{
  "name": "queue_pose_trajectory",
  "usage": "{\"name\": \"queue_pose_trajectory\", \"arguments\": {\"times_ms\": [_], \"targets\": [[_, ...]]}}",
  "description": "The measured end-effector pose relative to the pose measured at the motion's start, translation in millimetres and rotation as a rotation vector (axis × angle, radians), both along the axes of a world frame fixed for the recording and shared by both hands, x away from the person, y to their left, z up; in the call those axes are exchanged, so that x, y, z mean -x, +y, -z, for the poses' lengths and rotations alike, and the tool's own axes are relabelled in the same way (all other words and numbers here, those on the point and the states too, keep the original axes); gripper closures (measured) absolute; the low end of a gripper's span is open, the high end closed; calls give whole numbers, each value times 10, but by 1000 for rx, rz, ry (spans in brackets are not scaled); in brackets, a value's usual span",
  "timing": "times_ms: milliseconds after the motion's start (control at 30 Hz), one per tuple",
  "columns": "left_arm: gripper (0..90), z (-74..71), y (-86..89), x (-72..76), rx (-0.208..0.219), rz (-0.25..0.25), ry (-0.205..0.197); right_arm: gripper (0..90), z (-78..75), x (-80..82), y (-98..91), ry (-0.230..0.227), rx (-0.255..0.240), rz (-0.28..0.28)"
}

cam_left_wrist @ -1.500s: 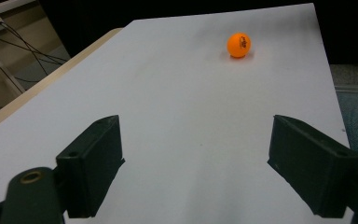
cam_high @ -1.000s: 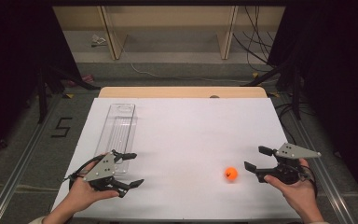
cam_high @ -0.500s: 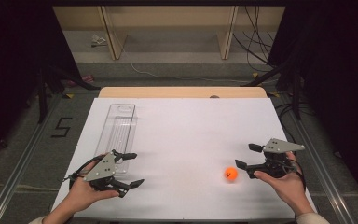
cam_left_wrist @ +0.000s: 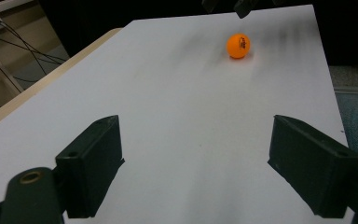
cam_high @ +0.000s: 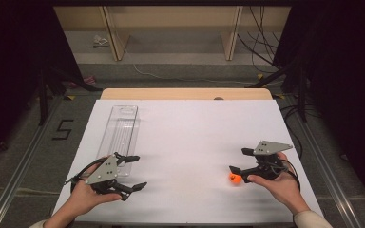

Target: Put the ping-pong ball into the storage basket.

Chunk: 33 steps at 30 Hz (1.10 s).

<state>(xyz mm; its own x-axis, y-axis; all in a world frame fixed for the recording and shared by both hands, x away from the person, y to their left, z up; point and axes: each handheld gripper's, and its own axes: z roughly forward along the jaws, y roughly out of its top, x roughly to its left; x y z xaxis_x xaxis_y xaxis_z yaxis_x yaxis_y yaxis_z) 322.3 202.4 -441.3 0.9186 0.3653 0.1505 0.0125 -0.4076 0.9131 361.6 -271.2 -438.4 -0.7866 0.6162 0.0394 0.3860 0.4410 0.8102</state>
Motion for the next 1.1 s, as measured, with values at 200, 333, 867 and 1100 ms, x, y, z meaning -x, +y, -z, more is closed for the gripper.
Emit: {"name": "queue_pose_trajectory", "arguments": {"times_ms": [200,333,867,1100], "targets": [[169,0,-5,-3,-1,3,-2,163,69,-24,75,33,34,-28],[169,0,-6,-2,-1,2,0,163,125,-27,104,64,63,-50],[169,1,-6,0,0,2,0,164,231,-36,133,103,114,-75],[169,1,-5,1,-1,2,0,164,267,-38,141,121,135,-80]]}}
